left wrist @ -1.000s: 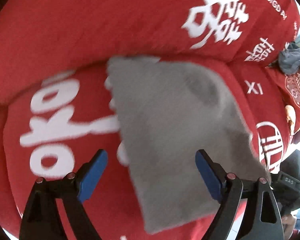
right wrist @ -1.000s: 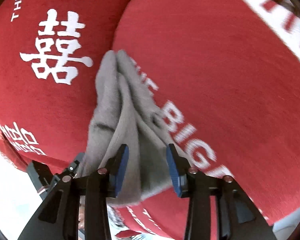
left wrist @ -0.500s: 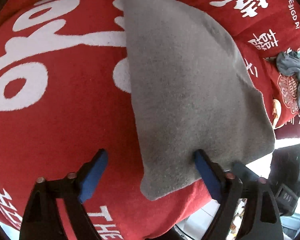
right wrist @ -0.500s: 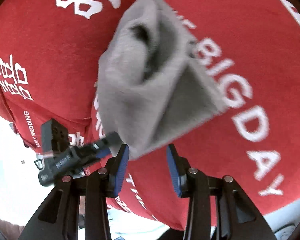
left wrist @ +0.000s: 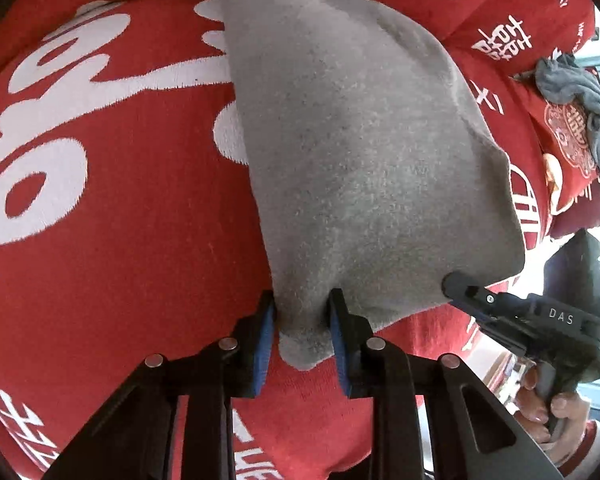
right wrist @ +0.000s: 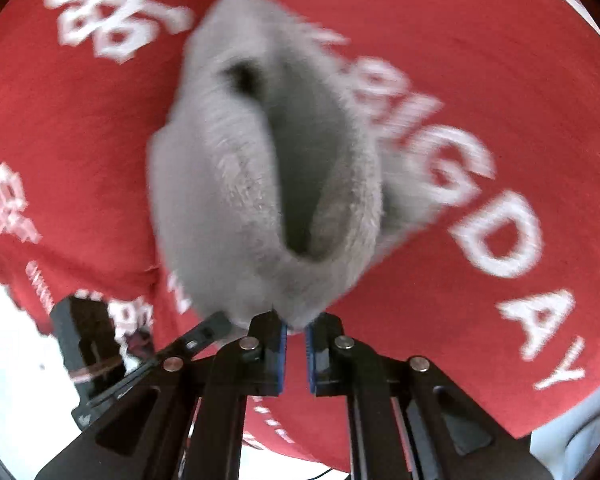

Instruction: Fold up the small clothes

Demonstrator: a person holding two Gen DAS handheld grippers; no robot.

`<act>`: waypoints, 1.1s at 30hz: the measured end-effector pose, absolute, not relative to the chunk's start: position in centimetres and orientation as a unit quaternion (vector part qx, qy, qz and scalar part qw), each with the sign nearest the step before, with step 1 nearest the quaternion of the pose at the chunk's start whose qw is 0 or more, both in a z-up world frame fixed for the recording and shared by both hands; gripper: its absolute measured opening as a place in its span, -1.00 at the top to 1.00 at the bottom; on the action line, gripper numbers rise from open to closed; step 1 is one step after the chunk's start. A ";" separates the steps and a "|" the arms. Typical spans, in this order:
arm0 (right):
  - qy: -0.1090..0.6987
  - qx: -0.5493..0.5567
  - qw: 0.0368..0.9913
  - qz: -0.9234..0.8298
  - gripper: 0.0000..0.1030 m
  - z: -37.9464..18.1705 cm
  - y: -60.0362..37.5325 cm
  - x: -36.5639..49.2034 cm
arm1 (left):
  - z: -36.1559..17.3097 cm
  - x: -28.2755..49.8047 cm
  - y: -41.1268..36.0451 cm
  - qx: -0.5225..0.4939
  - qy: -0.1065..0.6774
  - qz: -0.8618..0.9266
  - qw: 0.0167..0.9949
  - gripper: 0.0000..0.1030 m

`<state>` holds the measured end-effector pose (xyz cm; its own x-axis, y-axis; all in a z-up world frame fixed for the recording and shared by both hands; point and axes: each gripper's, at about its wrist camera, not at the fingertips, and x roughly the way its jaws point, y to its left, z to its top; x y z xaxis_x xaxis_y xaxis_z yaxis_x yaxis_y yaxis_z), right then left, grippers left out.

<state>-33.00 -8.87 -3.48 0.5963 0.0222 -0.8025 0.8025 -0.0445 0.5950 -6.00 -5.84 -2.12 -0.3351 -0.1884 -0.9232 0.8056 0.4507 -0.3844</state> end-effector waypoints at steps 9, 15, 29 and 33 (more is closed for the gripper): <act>0.366 0.540 0.661 -0.371 0.84 3.0 -9.2 -35.4 | -1.2 -5.5 -4.8 0.259 0.649 -0.451 0.555 -0.07; 0.417 0.419 0.728 -0.347 0.83 7.0 -10.9 -30.7 | -0.4 -5.8 -5.4 0.268 0.645 -0.439 0.565 -0.07; 0.392 0.550 0.666 -0.317 0.71 1.9 -20.0 -27.1 | 3.6 -1.4 -9.1 0.218 0.604 -0.390 0.660 -0.49; 0.404 0.507 0.696 -0.309 0.75 3.8 -19.9 -26.7 | 3.6 -1.9 -10.8 0.223 0.596 -0.394 0.662 -0.49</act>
